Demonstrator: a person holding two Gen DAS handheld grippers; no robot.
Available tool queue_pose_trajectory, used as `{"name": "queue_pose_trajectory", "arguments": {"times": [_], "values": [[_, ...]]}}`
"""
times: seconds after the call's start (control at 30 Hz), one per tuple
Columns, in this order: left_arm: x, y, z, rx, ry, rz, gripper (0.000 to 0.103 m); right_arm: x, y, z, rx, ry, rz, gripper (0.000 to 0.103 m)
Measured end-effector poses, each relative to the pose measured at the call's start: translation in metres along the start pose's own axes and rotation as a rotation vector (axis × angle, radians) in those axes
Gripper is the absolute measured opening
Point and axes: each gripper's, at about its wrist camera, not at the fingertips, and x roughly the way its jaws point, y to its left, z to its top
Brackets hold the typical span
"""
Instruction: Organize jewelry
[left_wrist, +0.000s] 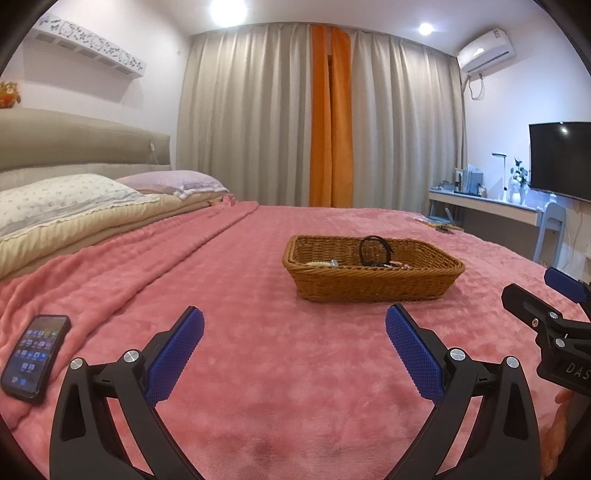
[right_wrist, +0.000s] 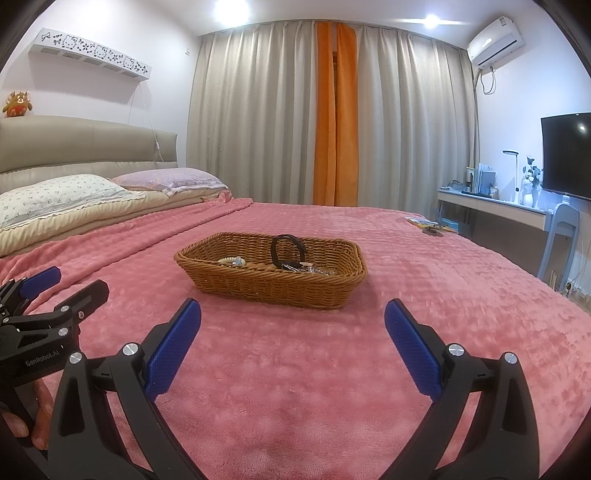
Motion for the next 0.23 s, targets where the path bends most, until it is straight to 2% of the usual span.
{"name": "queue_pose_trajectory", "arguments": {"times": [0.23], "values": [[0.0012, 0.0032, 0.0011, -0.012, 0.010, 0.003, 0.096, 0.0003, -0.0003, -0.0004, 0.001, 0.000, 0.000, 0.095]]}}
